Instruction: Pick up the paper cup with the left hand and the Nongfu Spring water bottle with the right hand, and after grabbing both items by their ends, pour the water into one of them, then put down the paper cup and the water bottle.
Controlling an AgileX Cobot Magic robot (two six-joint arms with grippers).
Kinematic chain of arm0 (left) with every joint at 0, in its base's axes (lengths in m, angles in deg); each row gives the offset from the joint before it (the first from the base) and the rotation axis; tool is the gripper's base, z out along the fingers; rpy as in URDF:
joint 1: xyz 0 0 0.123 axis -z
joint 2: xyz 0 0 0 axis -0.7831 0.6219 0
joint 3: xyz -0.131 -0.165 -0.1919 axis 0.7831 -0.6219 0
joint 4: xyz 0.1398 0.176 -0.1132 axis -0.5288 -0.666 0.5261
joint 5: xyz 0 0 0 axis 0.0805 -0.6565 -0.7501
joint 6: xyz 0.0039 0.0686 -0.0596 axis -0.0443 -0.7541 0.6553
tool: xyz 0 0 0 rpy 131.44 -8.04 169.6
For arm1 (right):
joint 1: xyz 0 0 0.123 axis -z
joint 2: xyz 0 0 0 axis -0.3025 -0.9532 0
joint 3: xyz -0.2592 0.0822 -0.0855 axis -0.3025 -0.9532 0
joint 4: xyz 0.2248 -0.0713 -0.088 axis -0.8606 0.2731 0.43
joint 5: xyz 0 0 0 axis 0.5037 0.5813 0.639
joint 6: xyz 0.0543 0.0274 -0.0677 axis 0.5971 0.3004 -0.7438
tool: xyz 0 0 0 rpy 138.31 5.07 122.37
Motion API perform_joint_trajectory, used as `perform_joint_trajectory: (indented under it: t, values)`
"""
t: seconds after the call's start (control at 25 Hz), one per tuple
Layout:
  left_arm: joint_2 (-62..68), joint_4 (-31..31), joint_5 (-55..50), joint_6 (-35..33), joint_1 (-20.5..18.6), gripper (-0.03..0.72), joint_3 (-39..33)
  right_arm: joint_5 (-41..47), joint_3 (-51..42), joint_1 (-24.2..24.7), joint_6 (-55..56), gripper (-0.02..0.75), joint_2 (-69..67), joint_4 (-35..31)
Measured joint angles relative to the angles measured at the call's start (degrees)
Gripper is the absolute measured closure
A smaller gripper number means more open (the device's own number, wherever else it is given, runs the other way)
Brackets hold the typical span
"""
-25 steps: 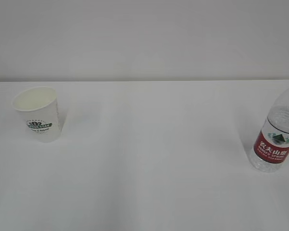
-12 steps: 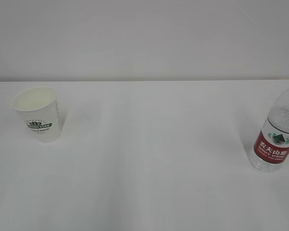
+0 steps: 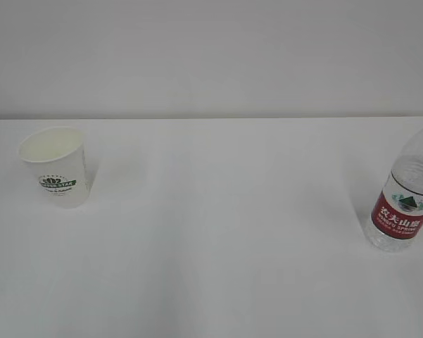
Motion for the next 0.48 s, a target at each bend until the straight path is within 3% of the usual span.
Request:
perform_joint_trajectory:
  t: [0.48]
  values:
    - [0.0,1.5,0.2,0.0,0.0,0.175,0.0,0.0,0.0,0.0,0.0,0.151,0.0,0.0]
